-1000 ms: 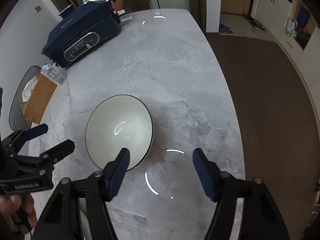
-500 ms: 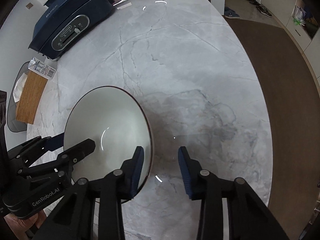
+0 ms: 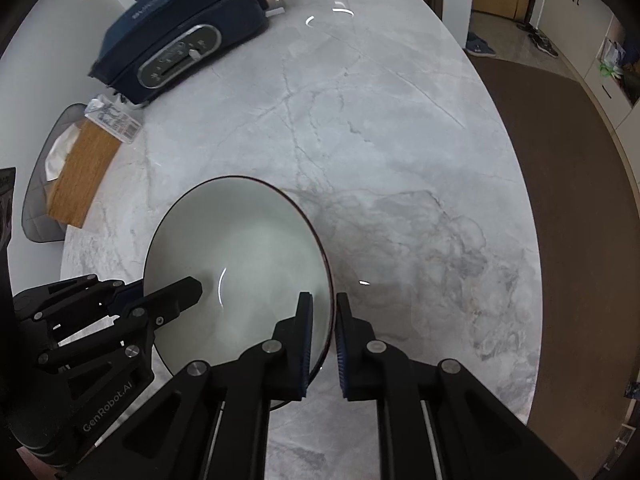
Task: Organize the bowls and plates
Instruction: 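Carry the floral bowl with both tools into the nested white bowls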
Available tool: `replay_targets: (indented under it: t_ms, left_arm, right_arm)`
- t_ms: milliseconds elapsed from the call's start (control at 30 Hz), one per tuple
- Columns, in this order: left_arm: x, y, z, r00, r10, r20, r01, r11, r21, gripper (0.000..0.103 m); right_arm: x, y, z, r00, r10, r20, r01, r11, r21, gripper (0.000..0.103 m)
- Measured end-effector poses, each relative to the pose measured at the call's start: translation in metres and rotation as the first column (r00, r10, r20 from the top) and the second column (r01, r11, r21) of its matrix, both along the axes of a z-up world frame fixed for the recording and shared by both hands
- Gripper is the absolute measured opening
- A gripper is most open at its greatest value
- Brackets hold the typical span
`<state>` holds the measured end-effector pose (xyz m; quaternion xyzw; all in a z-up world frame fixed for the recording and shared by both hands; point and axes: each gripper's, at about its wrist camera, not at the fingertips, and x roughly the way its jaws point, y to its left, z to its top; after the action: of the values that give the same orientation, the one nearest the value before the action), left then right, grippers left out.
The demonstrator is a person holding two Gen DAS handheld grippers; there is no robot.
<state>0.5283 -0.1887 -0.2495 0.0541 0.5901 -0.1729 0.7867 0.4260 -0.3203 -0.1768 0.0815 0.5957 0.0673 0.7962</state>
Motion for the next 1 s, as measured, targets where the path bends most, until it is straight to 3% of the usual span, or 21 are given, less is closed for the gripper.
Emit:
replay_targets:
  t_ms: [267, 500, 767, 1000]
  left_arm:
    - [-0.050, 0.039, 0.059, 0.998, 0.015, 0.063, -0.013, 0.999, -0.029, 0.010]
    - [-0.121, 0.099, 0.104, 0.994, 0.061, 0.086, -0.056, 0.997, -0.062, 0.010]
    - [-0.197, 0.146, 0.107, 0.992, 0.108, 0.061, -0.105, 0.993, -0.055, 0.010]
    - [-0.236, 0.169, 0.063, 0.991, 0.134, -0.023, -0.134, 0.991, -0.019, 0.010]
  right_arm:
    - [-0.037, 0.036, 0.058, 0.993, 0.091, 0.079, -0.092, 0.996, -0.001, 0.012]
    - [-0.076, 0.077, 0.092, 0.978, 0.170, 0.119, -0.172, 0.985, 0.004, 0.012]
    - [-0.128, 0.120, 0.090, 0.967, 0.232, 0.102, -0.234, 0.972, 0.003, 0.012]
    - [-0.157, 0.148, 0.057, 0.964, 0.263, 0.035, -0.263, 0.965, -0.019, 0.012]
